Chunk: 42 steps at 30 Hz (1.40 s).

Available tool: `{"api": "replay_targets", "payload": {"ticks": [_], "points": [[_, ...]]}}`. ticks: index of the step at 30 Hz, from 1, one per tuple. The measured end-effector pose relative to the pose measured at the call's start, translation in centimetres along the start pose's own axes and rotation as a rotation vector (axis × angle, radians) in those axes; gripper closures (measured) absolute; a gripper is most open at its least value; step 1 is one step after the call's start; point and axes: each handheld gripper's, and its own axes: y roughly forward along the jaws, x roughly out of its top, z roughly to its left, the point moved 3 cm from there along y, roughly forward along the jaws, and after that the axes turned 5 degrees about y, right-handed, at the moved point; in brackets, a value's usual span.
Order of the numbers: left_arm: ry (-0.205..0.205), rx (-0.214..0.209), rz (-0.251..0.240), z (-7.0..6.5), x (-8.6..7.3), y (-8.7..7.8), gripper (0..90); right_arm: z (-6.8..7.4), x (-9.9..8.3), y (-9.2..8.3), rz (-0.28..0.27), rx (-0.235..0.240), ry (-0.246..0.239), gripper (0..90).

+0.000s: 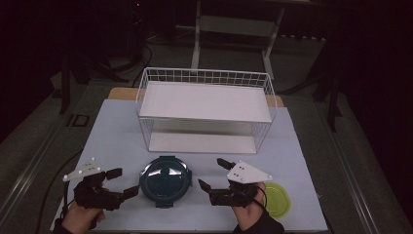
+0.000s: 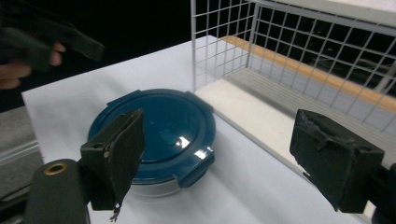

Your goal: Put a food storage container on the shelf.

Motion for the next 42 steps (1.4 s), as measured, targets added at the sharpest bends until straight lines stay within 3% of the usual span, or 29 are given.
{"api": "replay_targets", "payload": {"ticks": [1, 2, 4, 5, 6, 7, 8, 9, 10, 11, 12, 16, 17, 25, 32, 35, 38, 42], "points": [[-0.038, -0.023, -0.002, 0.4, 0.0, 0.2, 0.0, 0.0, -0.1, 0.1, 0.010, 0.008, 0.012, 16.8], [-0.071, -0.021, 0.040, 1.0, 0.0, 0.5, 0.0, -0.1, -0.2, 0.1, 0.016, 0.017, 0.021, 15.9], [-0.083, -0.025, 0.059, 1.2, 0.0, 0.7, 0.0, -0.2, -0.4, 0.2, 0.029, 0.022, 0.036, 15.5], [-0.133, -0.038, 0.094, 1.8, 0.0, 1.0, 0.0, -0.3, -0.5, 0.2, 0.040, 0.027, 0.044, 15.4], [-0.133, -0.038, 0.094, 1.8, 0.0, 1.0, 0.3, -0.3, -0.5, 0.2, 0.040, 0.027, 0.044, 15.4], [-0.199, -0.058, 0.112, 2.5, -0.1, 1.3, 2.1, -0.4, -0.6, 0.4, 0.057, 0.037, 0.079, 13.9], [-0.199, -0.058, 0.112, 2.5, -0.1, 1.3, 4.0, -0.4, -0.6, 0.4, 0.057, 0.037, 0.079, 13.9], [-0.261, -0.069, 0.128, 3.3, -0.2, 1.6, 4.9, -0.6, -0.8, 0.6, 0.074, 0.040, 0.117, 12.5], [-0.261, -0.069, 0.128, 3.3, -0.2, 1.6, 5.3, -0.7, -0.9, 0.7, 0.074, 0.033, 0.129, 10.7], [-0.317, -0.098, 0.129, 4.0, -0.4, 2.0, 5.8, -0.7, -1.0, 0.9, 0.081, 0.038, 0.134, 10.3], [-0.317, -0.098, 0.129, 4.0, -0.4, 2.0, 8.7, -0.7, -1.0, 0.9, 0.081, 0.038, 0.134, 10.3], [-0.416, -0.128, 0.167, 5.2, -1.1, 2.8, 14.4, -0.7, -1.2, 1.3, 0.098, 0.039, 0.144, 10.3], [-0.440, -0.132, 0.187, 5.6, -1.4, 3.2, 17.1, -0.8, -1.3, 1.5, 0.108, 0.060, 0.167, 10.3], [-0.524, -0.189, 0.232, 6.1, -2.0, 4.8, 29.6, -0.9, -1.7, 2.9, 0.154, 0.085, 0.229, 10.6], [-0.546, -0.203, 0.249, 6.3, -2.3, 5.5, 40.7, -1.1, -2.3, 3.7, 0.189, 0.102, 0.274, 12.4], [-0.563, -0.216, 0.248, 6.4, -2.5, 5.7, 45.6, -1.6, -2.6, 4.3, 0.206, 0.127, 0.340, 13.3], [-0.608, -0.256, 0.233, 6.7, -2.9, 5.9, 50.8, -1.9, -3.1, 4.9, 0.234, 0.147, 0.400, 15.4], [-0.628, -0.293, 0.234, 7.0, -3.1, 5.9, 52.3, -2.3, -3.6, 5.5, 0.261, 0.178, 0.468, 20.0]]}}
